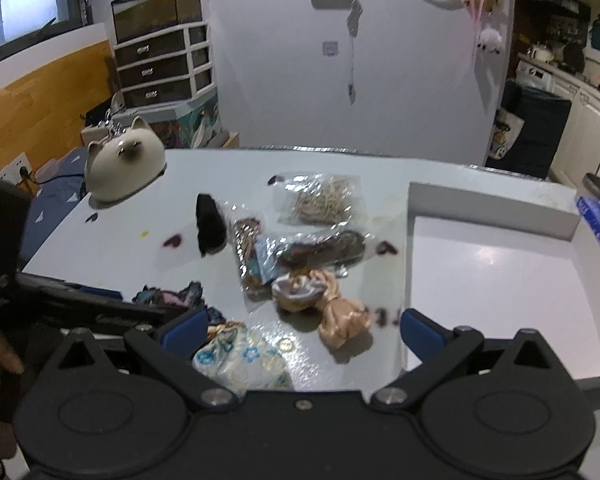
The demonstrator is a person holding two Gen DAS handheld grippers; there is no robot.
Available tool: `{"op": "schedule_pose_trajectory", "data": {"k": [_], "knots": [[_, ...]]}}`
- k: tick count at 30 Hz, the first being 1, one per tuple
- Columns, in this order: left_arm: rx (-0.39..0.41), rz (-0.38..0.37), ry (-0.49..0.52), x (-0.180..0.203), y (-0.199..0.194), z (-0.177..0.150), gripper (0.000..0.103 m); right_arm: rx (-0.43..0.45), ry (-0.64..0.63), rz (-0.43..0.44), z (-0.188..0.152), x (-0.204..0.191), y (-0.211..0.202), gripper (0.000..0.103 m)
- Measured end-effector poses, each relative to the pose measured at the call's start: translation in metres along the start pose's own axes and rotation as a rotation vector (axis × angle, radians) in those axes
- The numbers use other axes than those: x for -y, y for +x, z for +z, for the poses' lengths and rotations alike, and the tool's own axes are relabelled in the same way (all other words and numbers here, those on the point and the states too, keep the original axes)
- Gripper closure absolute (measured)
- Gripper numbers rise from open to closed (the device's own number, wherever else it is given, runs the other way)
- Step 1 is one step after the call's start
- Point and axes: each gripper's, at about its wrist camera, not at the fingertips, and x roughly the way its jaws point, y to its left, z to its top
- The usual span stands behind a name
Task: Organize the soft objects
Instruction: 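Grasp the crocheted yarn bundle with the left tool while the right tool grasps the blue floral pouch, then lift both held items and carry them toward the white tray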
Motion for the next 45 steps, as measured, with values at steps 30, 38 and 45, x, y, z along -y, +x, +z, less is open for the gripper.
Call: {"op": "schedule_pose_trajectory", "data": {"k": [30, 38, 45], "knots": [[0.049, -0.133, -0.099, -0.023, -0.008, 0.003, 0.072, -0.238, -0.061, 0.154, -0.008, -0.027, 0.062, 0.029], [0.037, -0.137, -0.094, -0.022, -0.007, -0.001, 0.057, -0.293, -0.075, 0.147, -0.014, -0.032, 0.078, 0.055], [0.007, -0.137, -0.099, -0.019, 0.001, -0.002, 0.044, -0.256, -0.097, 0.143, -0.015, -0.037, 0.070, 0.081]]}}
